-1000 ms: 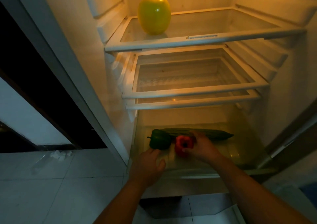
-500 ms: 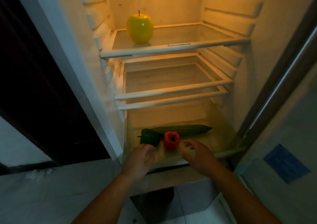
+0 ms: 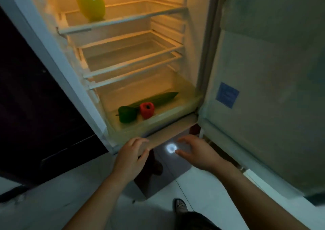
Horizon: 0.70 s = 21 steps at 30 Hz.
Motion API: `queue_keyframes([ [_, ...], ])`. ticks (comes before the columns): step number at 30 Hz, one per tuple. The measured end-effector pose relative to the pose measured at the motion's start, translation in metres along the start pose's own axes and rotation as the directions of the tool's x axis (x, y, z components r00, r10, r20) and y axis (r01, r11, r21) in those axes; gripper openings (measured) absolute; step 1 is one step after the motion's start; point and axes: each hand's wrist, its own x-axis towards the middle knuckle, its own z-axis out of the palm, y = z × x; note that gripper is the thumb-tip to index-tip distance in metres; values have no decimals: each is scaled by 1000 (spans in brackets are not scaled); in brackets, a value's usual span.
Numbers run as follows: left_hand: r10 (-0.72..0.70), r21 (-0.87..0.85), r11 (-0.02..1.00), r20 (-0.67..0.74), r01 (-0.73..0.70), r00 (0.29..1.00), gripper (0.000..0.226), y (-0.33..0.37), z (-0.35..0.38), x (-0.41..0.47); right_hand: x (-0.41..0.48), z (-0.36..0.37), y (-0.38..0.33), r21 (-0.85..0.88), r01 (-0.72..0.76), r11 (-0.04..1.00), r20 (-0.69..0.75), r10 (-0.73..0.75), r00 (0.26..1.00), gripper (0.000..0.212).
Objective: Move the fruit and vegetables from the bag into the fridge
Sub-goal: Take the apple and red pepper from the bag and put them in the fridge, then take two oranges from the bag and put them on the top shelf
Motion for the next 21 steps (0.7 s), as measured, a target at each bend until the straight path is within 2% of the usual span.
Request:
queue_keyframes([
  [4, 91, -66, 995, 162, -81, 983, 32, 35, 46, -20, -69, -9, 25, -30, -194, 981, -9, 193, 981, 45],
  [10, 239, -178, 967, 395, -181, 887, 35, 98, 97, -42, -169, -26, 60, 5, -429, 903, -97, 428, 899, 44],
  [13, 287, -202, 955, 458, -217, 841, 35, 124, 114, -50, -204, -33, 73, 49, -501, 864, -125, 503, 855, 42],
  [18, 279, -250, 955, 562, -162, 779, 35, 165, 147, -67, -255, -47, 94, 117, -575, 810, -129, 586, 800, 41],
  [21, 310, -251, 949, 606, -194, 733, 34, 199, 175, -79, -294, -64, 113, 152, -617, 772, -147, 635, 758, 42],
])
